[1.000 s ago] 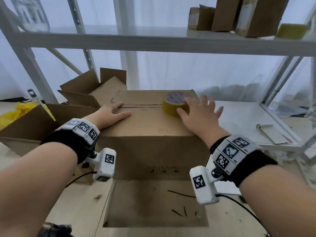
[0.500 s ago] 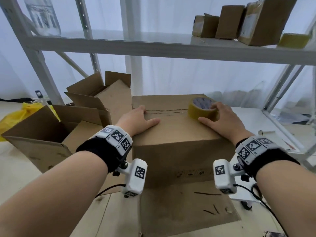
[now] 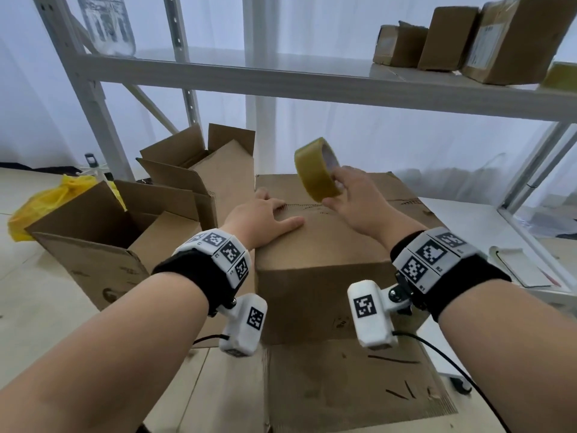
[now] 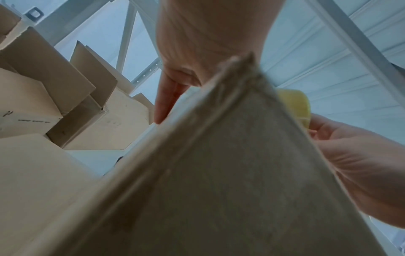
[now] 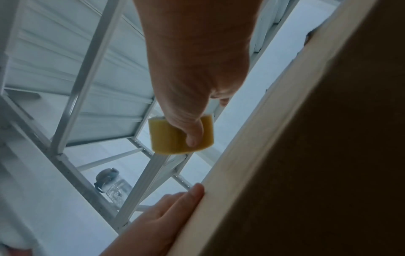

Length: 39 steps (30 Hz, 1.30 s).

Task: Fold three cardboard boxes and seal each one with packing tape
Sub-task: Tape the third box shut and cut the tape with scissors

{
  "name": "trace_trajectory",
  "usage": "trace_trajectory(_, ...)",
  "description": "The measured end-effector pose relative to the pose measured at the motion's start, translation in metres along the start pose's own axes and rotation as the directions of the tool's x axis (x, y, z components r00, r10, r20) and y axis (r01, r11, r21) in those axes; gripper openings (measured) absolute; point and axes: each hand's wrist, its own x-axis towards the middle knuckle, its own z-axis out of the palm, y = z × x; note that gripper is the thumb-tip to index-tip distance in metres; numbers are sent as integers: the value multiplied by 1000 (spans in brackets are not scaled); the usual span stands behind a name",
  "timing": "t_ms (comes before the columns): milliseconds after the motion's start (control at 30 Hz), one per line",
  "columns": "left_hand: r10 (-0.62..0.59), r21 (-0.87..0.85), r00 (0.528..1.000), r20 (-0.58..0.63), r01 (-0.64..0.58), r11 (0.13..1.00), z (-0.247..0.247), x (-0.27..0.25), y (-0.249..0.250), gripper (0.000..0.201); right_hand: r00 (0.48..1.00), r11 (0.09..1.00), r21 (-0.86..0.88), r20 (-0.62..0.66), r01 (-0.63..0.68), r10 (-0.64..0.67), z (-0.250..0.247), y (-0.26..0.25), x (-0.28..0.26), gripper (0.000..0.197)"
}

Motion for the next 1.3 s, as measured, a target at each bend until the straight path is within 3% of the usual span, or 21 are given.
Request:
trace_trajectory(133, 26, -220, 997, 67, -11, 975, -5, 3, -15, 65, 993, 998, -56, 116, 40, -34, 20, 8, 1, 20)
trace_trajectory(200, 45, -186, 996, 80, -29, 982, -10, 3, -20, 62, 994, 999, -5, 102, 32, -32, 23, 14, -3, 19)
trace_trajectory(267, 112, -196, 992, 51, -100, 976, -11, 4, -24, 67, 996, 997, 73, 81, 26, -32, 22, 16, -5, 20)
trace_trajectory(433, 254, -569, 967, 23, -196, 799, -11, 3, -30, 95, 990, 975, 219, 141, -38, 7, 17, 16, -11, 14)
trace_trajectory(600, 270, -713, 958, 92, -126, 690, -20, -8, -29, 75, 985, 940, 329, 170, -86, 30, 10, 14, -15, 20)
trace_trajectory(700, 201, -770, 979, 29, -106, 629, -23, -10, -23, 59, 978, 910, 396, 207, -121, 40, 8, 11, -17, 30)
trace_trajectory(867, 139, -731, 988, -75, -149, 666, -18, -10, -5, 66, 980, 801, 580, 194, -148, 41, 7, -10, -16, 24)
trace_trajectory(967, 122, -799, 986, -112, -162, 579, -22, -10, -4, 52, 985, 723, 671, 151, -164, 83, 5, -7, -15, 21)
trace_trajectory(1100, 83, -873, 986, -144, -166, 459, -29, -11, 2, 32, 969, 514, 822, 195, -245, 149, -4, -3, -14, 45)
trace_trajectory(1200, 81, -881, 987, -136, -158, 445, -34, -11, 6, 36, 957, 391, 880, 204, -271, 205, -5, -9, -14, 94)
trace_trajectory(1300, 65, -907, 984, -163, -176, 383, -40, -11, 12, 32, 955, 313, 919, 164, -238, 245, -5, -22, -14, 92)
